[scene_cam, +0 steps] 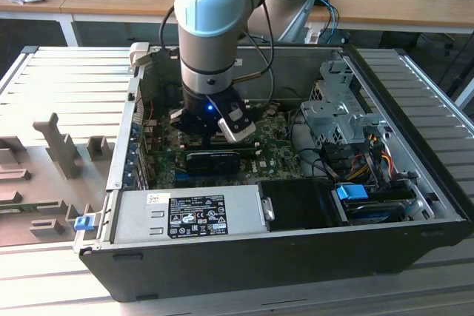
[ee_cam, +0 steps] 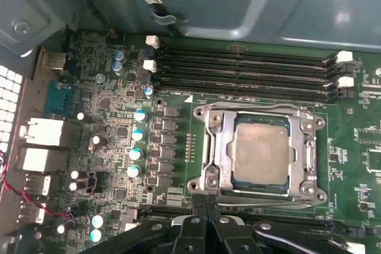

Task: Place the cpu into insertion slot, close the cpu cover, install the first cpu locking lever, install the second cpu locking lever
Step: 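Install the second cpu locking lever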

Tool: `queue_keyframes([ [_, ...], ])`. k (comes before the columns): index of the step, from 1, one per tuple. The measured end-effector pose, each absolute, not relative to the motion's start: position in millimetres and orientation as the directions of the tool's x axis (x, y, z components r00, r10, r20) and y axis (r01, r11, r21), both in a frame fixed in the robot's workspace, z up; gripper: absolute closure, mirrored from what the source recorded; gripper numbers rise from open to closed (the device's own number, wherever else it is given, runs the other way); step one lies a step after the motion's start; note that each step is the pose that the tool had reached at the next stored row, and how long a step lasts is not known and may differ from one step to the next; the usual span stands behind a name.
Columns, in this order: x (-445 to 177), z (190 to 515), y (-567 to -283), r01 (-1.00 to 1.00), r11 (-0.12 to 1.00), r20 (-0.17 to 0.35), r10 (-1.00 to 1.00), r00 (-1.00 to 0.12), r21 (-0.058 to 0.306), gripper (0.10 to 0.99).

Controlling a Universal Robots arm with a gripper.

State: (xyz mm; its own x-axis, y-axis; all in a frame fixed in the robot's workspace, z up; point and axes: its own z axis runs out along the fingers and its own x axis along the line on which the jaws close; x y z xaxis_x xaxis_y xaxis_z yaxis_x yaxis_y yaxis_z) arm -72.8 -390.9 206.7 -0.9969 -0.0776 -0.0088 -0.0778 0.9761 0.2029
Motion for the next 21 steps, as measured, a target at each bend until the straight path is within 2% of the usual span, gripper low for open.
queue_keyframes([
  [5, -74, 202, -391, -0.078, 0.969, -0.012, -0.077, -0.997, 0.235, 0.980],
  [13, -76, 196, -391, -0.078, 0.962, -0.014, -0.077, -0.997, 0.261, 0.980],
  [21, -76, 207, -391, -0.078, 0.962, -0.015, -0.077, -0.997, 0.263, 0.980],
])
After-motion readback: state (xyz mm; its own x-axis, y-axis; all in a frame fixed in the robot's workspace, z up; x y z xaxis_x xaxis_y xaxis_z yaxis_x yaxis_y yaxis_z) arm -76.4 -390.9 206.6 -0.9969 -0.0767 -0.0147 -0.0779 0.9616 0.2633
